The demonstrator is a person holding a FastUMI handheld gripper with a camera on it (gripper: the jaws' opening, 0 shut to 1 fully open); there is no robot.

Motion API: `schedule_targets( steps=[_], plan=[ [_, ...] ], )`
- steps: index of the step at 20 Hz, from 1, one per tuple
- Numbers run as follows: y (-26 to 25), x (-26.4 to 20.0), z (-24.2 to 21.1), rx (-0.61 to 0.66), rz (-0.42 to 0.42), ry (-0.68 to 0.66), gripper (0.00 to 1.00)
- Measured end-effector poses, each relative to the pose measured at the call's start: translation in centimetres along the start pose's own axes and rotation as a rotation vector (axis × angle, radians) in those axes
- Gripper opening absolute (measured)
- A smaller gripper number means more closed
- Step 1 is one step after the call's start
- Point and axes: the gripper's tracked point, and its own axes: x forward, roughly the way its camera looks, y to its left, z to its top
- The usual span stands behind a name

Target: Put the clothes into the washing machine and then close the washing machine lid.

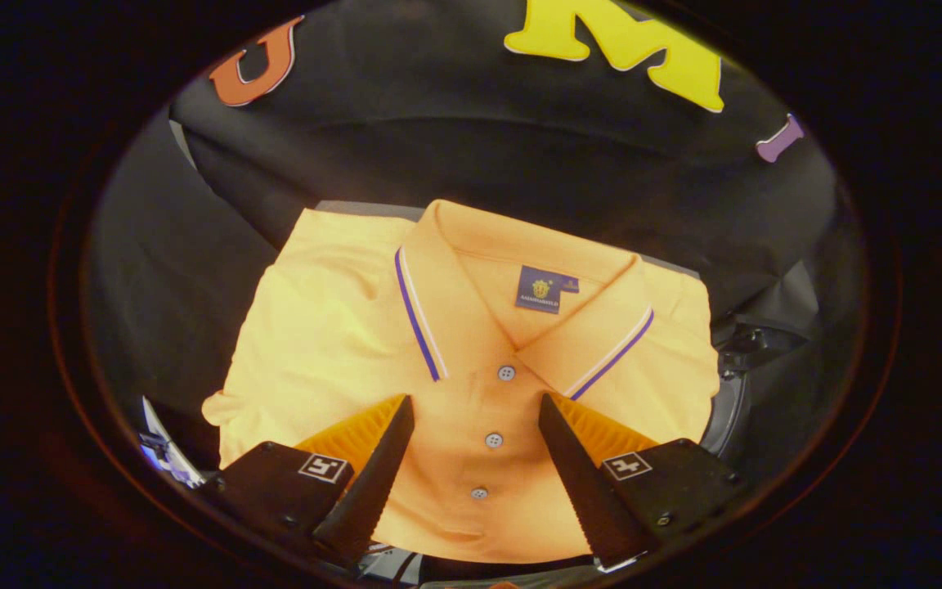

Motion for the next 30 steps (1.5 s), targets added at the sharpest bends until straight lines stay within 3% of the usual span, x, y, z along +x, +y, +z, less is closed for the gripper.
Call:
schedule_targets(
  steps=[9, 13, 14, 20, 24, 30],
  plan=[
    [-0.1, 0.0, -0.1, 0.001, 0.004, 0.087, 0.96],
    [-0.8, -0.2, -0.2, -0.045, 0.023, 0.096, 0.78],
    [-1.3, -0.1, -0.1, -0.036, 0.022, 0.095, 0.65],
    [-2.4, -0.2, -0.1, -0.006, 0.068, 0.080, 0.19],
    [-2.9, -0.4, 0.1, 0.005, 0.090, 0.090, 0.10],
    [-3.1, -1.6, 0.6, 0.101, 0.166, 0.077, 0.08]
  ],
)
